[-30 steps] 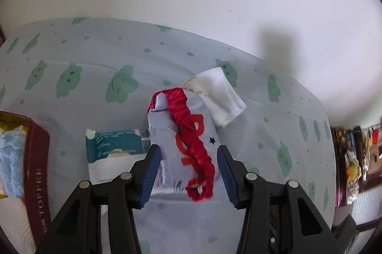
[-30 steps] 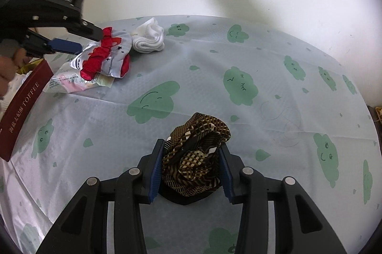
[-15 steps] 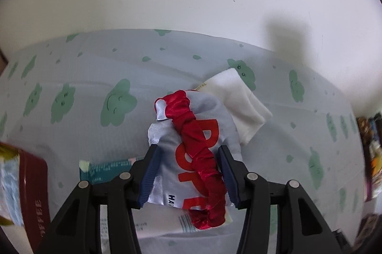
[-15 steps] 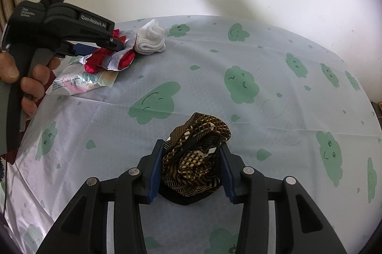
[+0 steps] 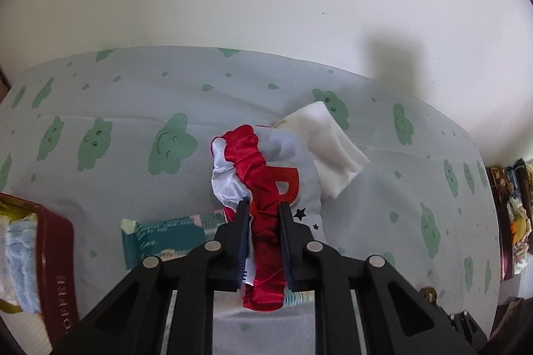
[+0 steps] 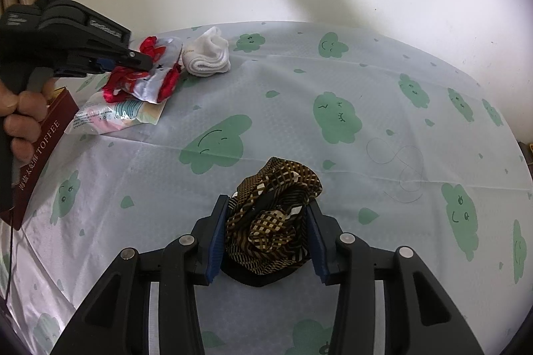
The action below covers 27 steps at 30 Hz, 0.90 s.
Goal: Organize soft objects
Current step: 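Lift the red-and-white sock pack toward the tin with the left gripper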
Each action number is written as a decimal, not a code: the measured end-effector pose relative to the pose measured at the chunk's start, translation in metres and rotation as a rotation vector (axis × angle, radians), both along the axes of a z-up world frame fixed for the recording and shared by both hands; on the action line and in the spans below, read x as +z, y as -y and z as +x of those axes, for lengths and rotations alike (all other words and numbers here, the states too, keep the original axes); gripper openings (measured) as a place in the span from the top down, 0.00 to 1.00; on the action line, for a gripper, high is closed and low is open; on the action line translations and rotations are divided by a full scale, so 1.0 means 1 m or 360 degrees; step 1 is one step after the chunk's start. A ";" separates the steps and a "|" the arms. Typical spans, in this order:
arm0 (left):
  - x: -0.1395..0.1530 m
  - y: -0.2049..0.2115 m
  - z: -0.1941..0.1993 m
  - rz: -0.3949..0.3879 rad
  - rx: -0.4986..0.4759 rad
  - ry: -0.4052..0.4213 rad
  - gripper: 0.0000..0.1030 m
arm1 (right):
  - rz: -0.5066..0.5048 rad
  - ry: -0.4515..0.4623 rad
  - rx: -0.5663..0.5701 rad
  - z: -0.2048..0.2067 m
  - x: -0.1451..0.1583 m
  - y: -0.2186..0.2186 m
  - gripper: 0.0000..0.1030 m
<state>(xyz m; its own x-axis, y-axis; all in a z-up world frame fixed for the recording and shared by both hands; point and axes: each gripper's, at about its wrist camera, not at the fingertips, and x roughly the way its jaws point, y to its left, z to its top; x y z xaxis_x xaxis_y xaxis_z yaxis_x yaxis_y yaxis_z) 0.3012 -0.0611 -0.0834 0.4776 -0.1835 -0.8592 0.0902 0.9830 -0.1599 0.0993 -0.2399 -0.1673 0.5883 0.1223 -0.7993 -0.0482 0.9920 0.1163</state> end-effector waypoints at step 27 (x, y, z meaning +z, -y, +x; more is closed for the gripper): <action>0.121 -0.102 -0.104 0.0049 0.0100 0.0210 0.84 | -0.0006 -0.0001 0.0001 0.000 0.000 -0.001 0.59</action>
